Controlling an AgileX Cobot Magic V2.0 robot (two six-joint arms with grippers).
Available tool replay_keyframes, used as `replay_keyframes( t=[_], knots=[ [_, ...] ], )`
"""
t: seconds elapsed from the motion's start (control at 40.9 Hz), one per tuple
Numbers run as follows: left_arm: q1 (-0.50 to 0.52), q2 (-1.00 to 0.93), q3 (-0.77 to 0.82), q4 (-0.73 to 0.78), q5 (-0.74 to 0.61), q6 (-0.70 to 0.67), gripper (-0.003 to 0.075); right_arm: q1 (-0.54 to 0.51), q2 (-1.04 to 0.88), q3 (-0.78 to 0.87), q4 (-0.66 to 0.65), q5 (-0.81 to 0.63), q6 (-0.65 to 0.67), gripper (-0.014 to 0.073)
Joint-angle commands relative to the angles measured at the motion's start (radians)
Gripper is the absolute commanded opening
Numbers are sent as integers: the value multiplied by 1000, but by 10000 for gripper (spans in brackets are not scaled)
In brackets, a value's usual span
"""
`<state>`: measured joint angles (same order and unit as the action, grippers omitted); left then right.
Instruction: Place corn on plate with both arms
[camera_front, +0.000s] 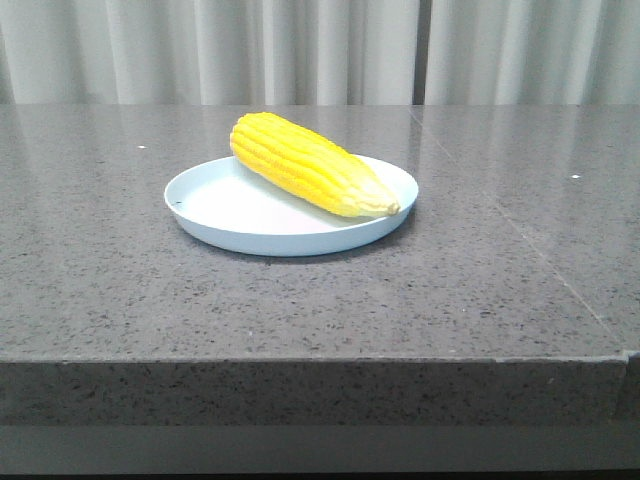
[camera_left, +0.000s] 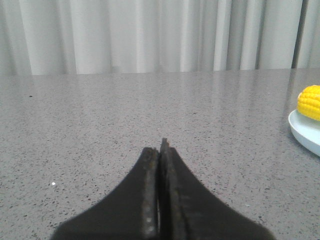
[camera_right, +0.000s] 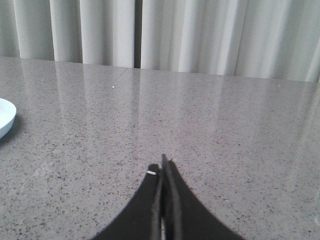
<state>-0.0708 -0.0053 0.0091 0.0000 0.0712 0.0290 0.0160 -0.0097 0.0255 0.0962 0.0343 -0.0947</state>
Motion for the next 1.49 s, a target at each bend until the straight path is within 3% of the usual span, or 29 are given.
replay_keyframes(
  t=[0.0, 1.467],
  knots=[
    [2, -17, 24, -7, -85, 3, -20, -5, -18, -21, -12, -91, 49, -67],
    [41, -17, 24, -7, -85, 3, -20, -5, -18, -21, -14, -97, 73, -67]
  ],
)
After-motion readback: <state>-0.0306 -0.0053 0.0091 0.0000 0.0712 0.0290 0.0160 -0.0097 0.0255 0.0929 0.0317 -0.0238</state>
